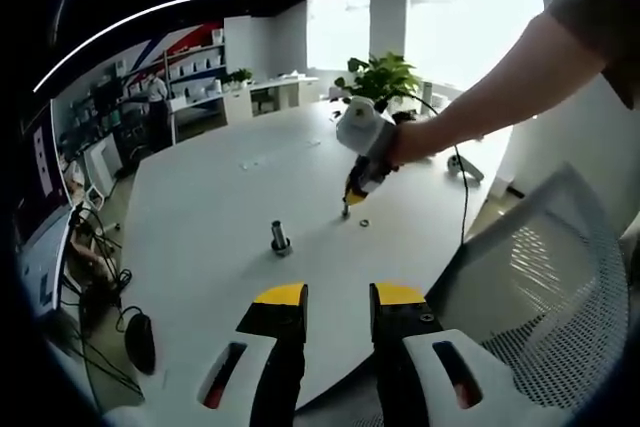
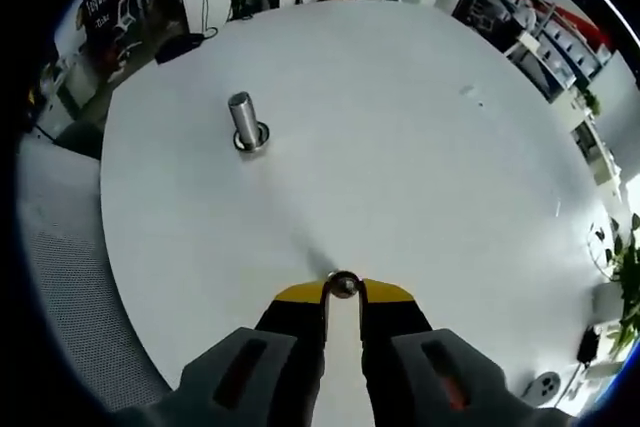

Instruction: Place the washer onto the threaded stud by aligning its center hole with the stud, sliding it down to the base, and recovering from edge contact or off-axis alignment until the washer reaches the visible bottom stop.

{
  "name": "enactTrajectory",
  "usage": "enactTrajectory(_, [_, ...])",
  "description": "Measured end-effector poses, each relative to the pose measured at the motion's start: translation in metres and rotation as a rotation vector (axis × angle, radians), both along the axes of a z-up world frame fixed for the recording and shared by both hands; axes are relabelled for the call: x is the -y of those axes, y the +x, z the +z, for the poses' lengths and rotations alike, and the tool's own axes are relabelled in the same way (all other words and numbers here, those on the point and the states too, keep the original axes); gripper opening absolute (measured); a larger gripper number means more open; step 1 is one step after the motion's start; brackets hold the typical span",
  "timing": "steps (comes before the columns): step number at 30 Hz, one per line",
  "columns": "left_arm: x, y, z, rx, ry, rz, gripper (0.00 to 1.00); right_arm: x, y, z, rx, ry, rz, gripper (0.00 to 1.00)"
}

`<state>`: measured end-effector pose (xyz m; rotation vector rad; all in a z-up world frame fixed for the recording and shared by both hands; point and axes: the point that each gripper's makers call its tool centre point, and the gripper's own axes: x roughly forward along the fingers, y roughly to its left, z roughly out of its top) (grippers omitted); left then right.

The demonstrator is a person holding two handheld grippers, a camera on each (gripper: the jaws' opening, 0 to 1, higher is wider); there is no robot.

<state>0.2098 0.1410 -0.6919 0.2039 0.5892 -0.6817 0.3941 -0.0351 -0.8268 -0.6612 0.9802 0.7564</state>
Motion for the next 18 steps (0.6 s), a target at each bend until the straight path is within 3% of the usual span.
enactTrajectory(18, [-0.001,0.000,-0.002,-0.010,0.001,0.005,0.23,0.002,-0.007,-0.025,-0.056,-0.021,-0.019,0.13])
